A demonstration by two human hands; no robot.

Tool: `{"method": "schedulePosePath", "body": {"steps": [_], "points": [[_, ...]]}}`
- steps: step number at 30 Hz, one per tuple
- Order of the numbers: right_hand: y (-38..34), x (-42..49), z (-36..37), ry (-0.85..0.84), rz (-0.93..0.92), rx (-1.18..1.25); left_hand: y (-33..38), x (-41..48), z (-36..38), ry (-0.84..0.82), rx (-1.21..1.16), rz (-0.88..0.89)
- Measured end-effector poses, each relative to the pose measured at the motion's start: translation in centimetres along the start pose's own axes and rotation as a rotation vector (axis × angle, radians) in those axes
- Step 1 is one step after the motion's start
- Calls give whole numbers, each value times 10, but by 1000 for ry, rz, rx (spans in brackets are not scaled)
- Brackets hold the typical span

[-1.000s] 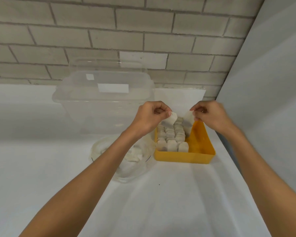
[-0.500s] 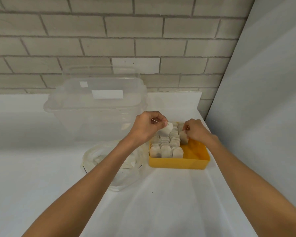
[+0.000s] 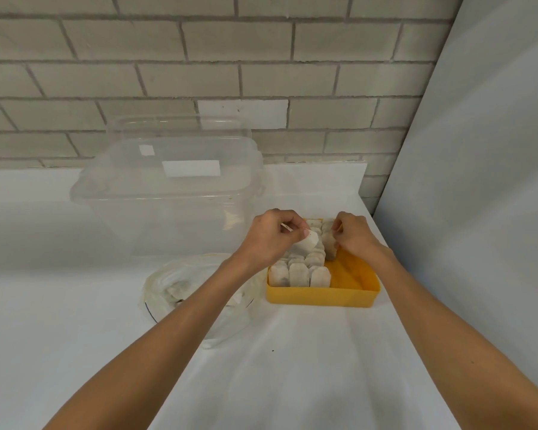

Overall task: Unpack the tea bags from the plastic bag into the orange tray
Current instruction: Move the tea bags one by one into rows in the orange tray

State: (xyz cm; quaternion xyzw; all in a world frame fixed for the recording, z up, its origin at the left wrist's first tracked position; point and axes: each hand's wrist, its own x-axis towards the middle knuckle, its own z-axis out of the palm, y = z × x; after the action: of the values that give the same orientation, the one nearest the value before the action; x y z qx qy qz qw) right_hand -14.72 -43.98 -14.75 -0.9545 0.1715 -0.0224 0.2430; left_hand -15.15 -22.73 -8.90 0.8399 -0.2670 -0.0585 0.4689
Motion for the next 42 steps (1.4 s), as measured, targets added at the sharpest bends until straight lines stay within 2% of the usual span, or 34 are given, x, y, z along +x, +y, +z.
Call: {"method": "schedulePosePath", "body": {"steps": [7,15,26,36,42], "points": [[7,-4,-14,-67,-65,58,-3,11,18,-53,-6,13],[23,-11,-39,84,-69,176,12,52,45,-142,101,-4],[45,-28,-41,71,-86,245,-9,81,88,-268,312,-58],[46,-28,-39,73,-108,221,-21,83,88,-181,560,-41],[43,-30,-38,66,-104,206,-23,77,93,-78,569,-35]]}}
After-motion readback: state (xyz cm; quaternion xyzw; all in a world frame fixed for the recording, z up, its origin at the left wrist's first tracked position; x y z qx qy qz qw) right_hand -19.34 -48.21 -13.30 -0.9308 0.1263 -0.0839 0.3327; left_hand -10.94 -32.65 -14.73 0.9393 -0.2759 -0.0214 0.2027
